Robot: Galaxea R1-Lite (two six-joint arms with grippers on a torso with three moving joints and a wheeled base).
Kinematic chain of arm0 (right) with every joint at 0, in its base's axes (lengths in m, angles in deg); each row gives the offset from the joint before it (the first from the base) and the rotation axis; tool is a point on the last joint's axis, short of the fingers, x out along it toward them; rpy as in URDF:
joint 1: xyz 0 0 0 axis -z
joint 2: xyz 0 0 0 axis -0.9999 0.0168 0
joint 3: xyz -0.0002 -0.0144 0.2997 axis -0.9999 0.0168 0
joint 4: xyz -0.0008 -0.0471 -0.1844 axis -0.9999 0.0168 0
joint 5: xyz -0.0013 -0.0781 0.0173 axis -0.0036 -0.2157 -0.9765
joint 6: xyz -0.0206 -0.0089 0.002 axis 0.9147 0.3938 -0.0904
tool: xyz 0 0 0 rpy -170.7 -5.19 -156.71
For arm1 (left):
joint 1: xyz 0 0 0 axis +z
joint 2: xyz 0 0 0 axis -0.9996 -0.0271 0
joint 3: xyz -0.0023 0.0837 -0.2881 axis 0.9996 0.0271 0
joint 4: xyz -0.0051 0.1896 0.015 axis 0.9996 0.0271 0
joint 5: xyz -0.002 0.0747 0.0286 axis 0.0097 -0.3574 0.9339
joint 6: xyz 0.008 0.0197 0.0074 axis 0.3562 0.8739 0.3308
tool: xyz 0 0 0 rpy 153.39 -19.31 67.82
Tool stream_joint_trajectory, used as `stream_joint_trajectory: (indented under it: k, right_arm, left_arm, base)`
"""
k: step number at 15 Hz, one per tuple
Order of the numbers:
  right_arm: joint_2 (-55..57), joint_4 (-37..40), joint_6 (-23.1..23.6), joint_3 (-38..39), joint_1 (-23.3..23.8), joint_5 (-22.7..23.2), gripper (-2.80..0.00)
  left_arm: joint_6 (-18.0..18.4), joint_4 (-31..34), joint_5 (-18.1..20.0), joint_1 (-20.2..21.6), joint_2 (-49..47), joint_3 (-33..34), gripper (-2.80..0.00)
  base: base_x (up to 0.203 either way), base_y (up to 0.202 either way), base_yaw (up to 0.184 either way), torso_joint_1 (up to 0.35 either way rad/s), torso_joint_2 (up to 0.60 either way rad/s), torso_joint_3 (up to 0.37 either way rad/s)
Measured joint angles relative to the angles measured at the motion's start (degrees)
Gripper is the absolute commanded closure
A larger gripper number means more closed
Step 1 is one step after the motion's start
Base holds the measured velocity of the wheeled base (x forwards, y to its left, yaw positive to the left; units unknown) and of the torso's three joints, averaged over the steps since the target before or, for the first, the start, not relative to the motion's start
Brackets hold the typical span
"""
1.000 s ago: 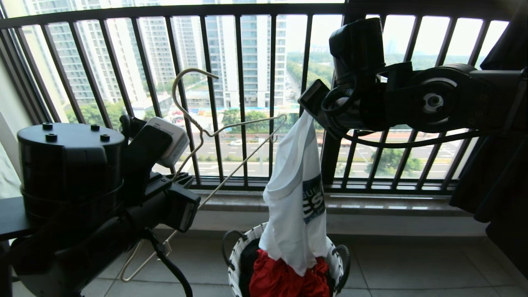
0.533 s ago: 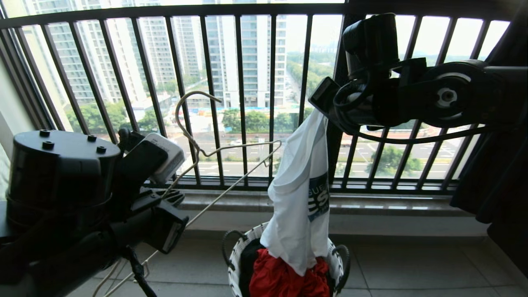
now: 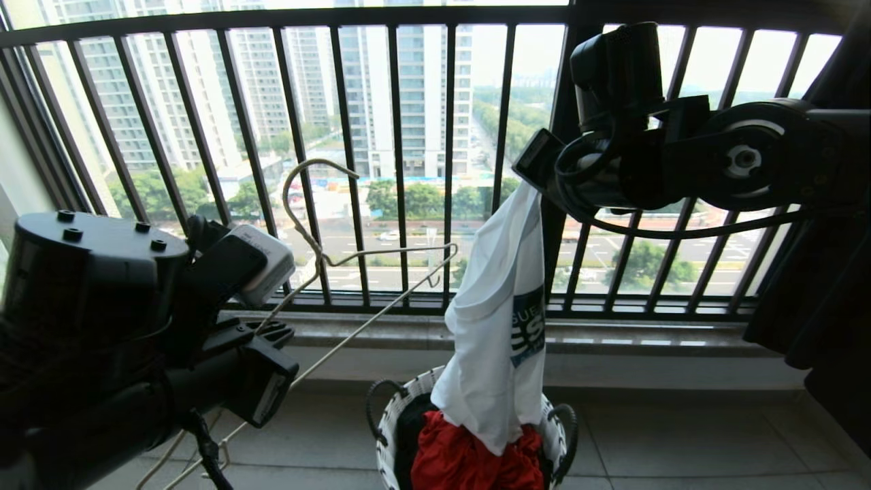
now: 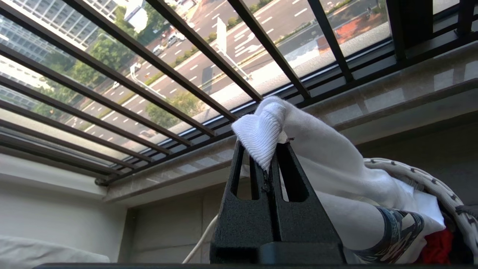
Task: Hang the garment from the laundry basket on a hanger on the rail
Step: Hang the clothes on the clothes rack
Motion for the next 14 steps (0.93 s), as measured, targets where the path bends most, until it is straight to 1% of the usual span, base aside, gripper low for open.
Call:
stream_joint_trajectory:
  k: [3,7,11,12,14]
  right_arm:
    - [-0.81,0.00,0.09,0.44,-0.11,0.11,0.00]
    - [-2.05,0.00,0.11,0.56,-0.04,0.40,0.00]
    - [-2.72,0.00,0.13,0.54,0.05,0.76,0.00]
    - [-2.93,0.00,0.11,0.54,0.05,1.11,0.00]
    - [-3.15,0.00,0.11,0.63,0.00,1.47,0.00]
  left_arm:
    - [-0.07,0.03,0.11,0.79,-1.83,0.10,0.00]
    - [-0.28,-0.17,0.48,0.64,-5.46,1.44,0.00]
    - [-0.32,-0.21,0.59,-2.18,-7.17,2.89,0.00]
    - [-0.71,-0.34,0.59,-2.97,-7.71,2.96,0.00]
    - [-2.88,-0.40,1.10,-5.09,-8.56,2.96,0.00]
  base:
    - [0.000,0.000,0.000,0.000,0.00,0.000]
    - [0.000,0.000,0.000,0.000,0.00,0.000]
    - [0.000,0.000,0.000,0.000,0.00,0.000]
    - [0.000,0.000,0.000,0.000,0.00,0.000]
    - [0.000,0.000,0.000,0.000,0.00,0.000]
